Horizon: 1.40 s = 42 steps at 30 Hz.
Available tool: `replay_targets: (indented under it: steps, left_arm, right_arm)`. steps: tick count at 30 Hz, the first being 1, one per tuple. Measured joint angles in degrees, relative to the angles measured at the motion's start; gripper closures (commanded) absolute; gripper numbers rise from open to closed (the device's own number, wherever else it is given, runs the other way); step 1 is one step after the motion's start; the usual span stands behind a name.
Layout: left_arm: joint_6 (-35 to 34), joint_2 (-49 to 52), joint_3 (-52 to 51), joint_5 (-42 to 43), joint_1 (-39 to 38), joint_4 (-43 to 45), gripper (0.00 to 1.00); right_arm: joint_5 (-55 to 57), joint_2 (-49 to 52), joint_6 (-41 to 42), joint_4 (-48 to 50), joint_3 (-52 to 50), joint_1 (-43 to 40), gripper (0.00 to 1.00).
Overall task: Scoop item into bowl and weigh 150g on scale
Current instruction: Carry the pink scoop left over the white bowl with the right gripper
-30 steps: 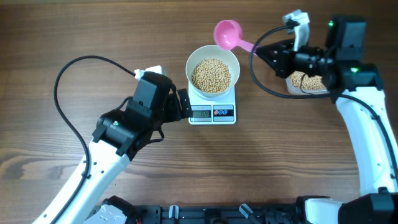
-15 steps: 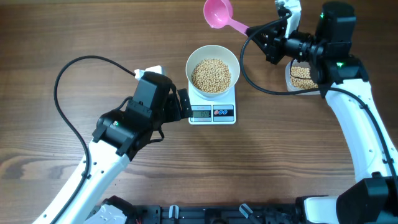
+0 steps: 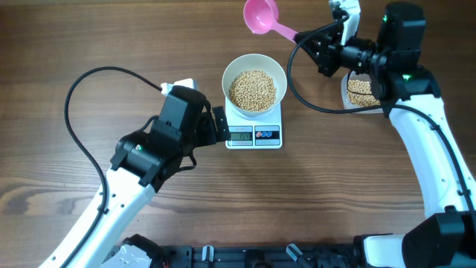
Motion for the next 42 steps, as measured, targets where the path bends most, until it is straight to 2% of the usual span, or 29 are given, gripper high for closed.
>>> replay_targets:
  steps: [23, 30, 35, 42]
  left_arm:
    - [0.0, 0.0, 0.0, 0.0, 0.0, 0.0, 0.0]
    - [0.0, 0.0, 0.0, 0.0, 0.0, 0.0, 0.0]
    - [0.0, 0.0, 0.0, 0.0, 0.0, 0.0, 0.0]
    - [0.0, 0.0, 0.0, 0.0, 0.0, 0.0, 0.0]
  right_arm:
    - [0.04, 0.0, 0.02, -0.02, 0.0, 0.0, 0.96]
    - [0.31, 0.0, 0.15, -3.28, 0.0, 0.85, 0.96]
    - [3.76, 0.02, 0.13, -5.29, 0.0, 3.1, 0.96]
    - [10.05, 0.02, -3.98, -9.35, 0.0, 7.06, 0.96]
